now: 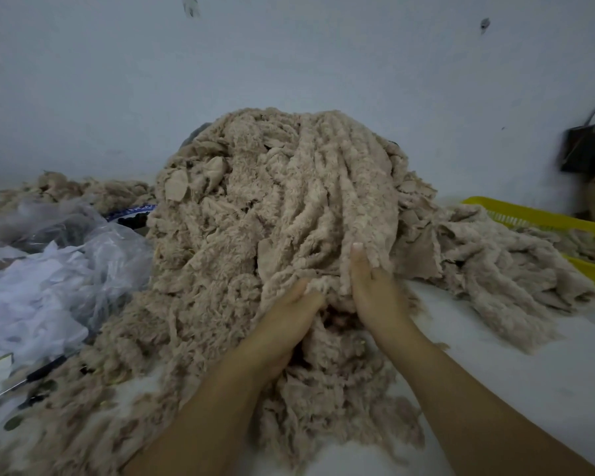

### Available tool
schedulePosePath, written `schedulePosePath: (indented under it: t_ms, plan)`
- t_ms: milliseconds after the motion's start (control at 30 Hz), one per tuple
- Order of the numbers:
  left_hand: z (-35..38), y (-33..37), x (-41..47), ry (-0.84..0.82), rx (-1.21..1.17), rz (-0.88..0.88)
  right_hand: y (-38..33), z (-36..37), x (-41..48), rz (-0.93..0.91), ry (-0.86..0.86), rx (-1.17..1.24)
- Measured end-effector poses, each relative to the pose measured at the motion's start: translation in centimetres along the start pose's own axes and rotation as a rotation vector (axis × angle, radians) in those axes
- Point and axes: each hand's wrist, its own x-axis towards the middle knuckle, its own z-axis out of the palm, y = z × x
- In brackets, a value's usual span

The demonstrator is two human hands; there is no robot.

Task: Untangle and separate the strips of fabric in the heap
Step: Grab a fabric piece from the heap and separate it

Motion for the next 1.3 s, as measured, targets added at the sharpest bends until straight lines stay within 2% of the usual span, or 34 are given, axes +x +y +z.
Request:
schedulePosePath:
  t_ms: [67,133,233,333,400,533,700,800,900,967,1067,1133,1200,1300]
  plan:
    - [0.2,0.3,-0.1,0.031,0.025,0.063,-0.3,0.9,-0.7,-0.065,-0.076,-0.05]
    - [0.4,0.8,-0.4,0.075,0.045,0.12,-0.4,1.5,-0.8,-0.048,-0.098,-0.032]
    - [0.4,0.8,-0.6,0.11,0.171,0.205,-0.4,1.2,-0.9,0.021,-0.077,0.058]
    - [0.5,1.0,-0.9,0.078,0.225,0.228,-0.5,0.9,-1.1,0.052,-0.043,0.148]
    - [0.3,1.4,-1.2,0.076,0.086,0.213,-0.6,1.0,-1.2,0.071,-0.029,0.205]
    - [-0.2,2.3,-1.7,-0.05,-0.423,0.14,-0.5,1.2,-0.6,0.127,0.014,0.281]
    - [-0.6,2.7,-2.0,-0.244,-0.664,0.06,0.9,1.5,0.8,0.252,0.071,0.348]
    - [-1.2,2.0,-1.3,-0.21,-0.628,0.021,1.5,1.2,1.1,0.275,0.114,0.416]
    - [-1.6,1.7,-1.0,-0.188,-0.645,0.036,0.8,0.4,0.8,0.264,0.074,0.551]
    - [-1.8,1.7,-1.0,-0.208,-0.678,0.065,0.1,0.2,0.4,0.245,-0.04,0.623]
    - [-1.8,1.6,-1.0,-0.215,-0.628,0.062,-0.5,0.9,-0.2,0.138,-0.312,0.535]
    - [-1.6,1.5,-0.9,-0.167,-0.595,0.063,-0.5,1.4,-0.6,0.092,-0.391,0.515]
    - [-1.2,1.6,-0.9,-0.059,-0.509,0.055,-0.2,1.6,-0.3,0.107,-0.361,0.526]
    - [-0.5,1.6,-1.0,0.102,-0.252,0.054,0.0,1.4,0.1,0.178,-0.293,0.567]
